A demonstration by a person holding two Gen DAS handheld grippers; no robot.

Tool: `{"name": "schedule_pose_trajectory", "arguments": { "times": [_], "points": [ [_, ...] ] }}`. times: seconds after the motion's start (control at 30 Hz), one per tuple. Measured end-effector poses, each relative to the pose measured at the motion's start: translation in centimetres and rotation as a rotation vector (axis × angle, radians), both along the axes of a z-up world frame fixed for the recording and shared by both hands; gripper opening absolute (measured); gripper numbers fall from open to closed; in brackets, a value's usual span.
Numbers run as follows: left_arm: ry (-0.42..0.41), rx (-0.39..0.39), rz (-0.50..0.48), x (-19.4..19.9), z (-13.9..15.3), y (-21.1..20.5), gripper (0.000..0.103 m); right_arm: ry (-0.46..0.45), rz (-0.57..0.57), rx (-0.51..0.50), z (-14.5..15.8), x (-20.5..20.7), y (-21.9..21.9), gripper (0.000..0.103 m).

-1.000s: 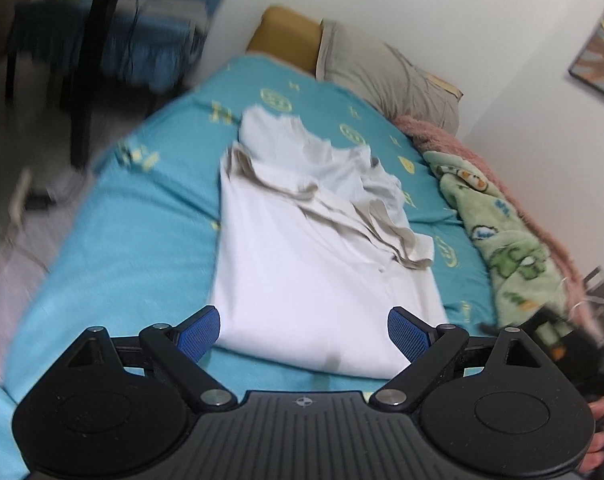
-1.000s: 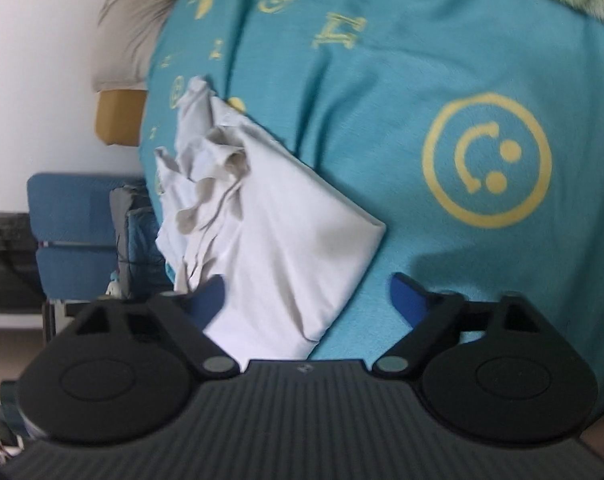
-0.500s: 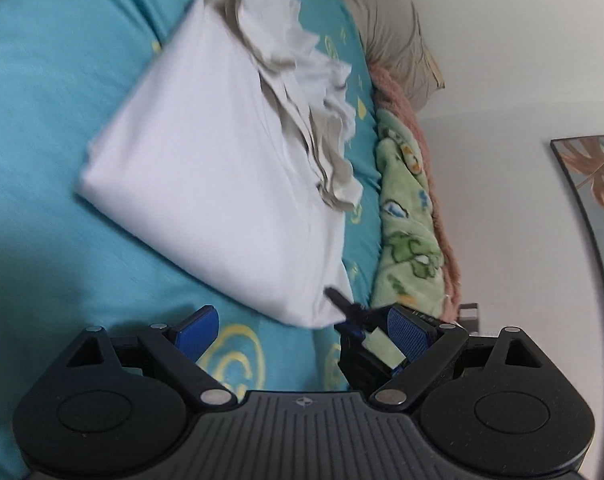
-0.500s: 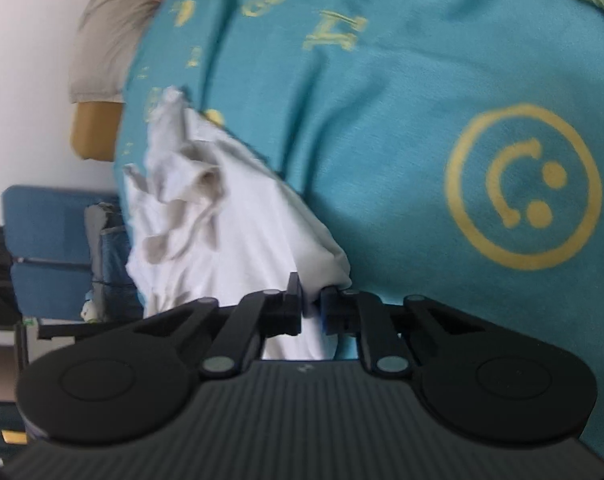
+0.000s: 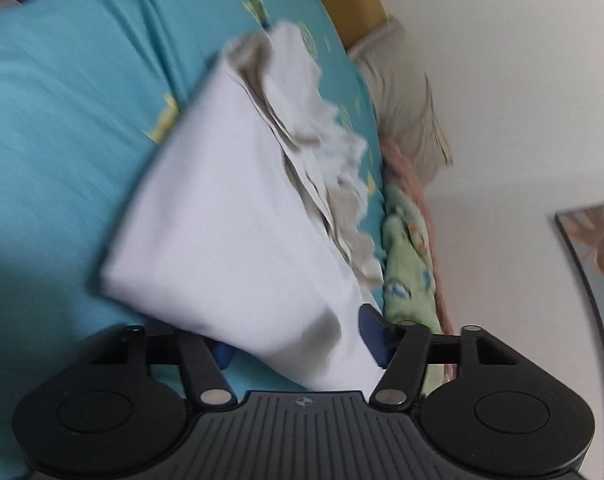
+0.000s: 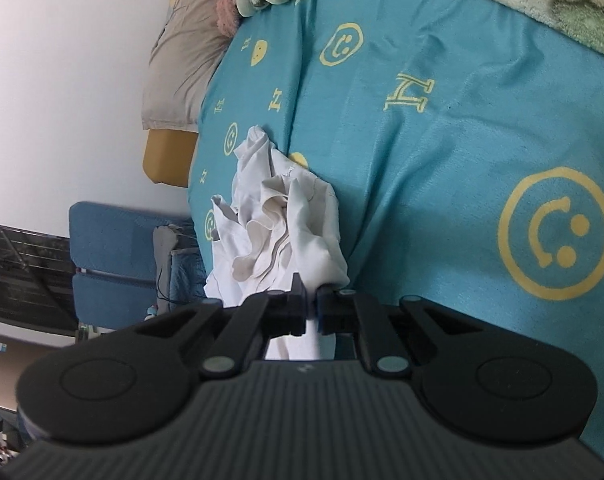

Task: Fold clothes

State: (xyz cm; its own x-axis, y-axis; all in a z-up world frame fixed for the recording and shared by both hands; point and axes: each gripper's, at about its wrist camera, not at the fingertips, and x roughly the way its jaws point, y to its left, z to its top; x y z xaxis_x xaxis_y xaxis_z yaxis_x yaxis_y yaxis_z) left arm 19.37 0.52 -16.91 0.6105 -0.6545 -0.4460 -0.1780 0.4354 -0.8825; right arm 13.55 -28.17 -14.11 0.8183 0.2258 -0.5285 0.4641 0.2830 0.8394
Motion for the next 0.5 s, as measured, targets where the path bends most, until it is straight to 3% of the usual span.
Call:
{"name": "schedule_pose_trajectory", "arguments": {
  "times": [0.07, 0.27, 0.37, 0.5],
  "points": [
    [0.02, -0.008, 0.051, -0.6, -0.3, 0.9, 0.044, -0.001, 0.0, -0.005, 0.0, -0.2, 0.1, 0.008],
    [0.075, -0.044, 0.124, -0.9, -1.2, 2.4, 0.044, 0.019, 0.001, -0.02, -0.3, -0.7, 0.2, 0.008],
    [0.071, -0.045, 0.153, -0.9, -1.2, 3.3, 0.036, 0.035, 0.001, -0.045, -0.5, -0.5, 0.3, 0.008],
    [0.046, -0.026, 0.176, -0.6, -0.7, 4.1, 0.018, 0.05, 0.003, -0.069, -0.8, -0.2, 0.5, 0.008]
  ]
}}
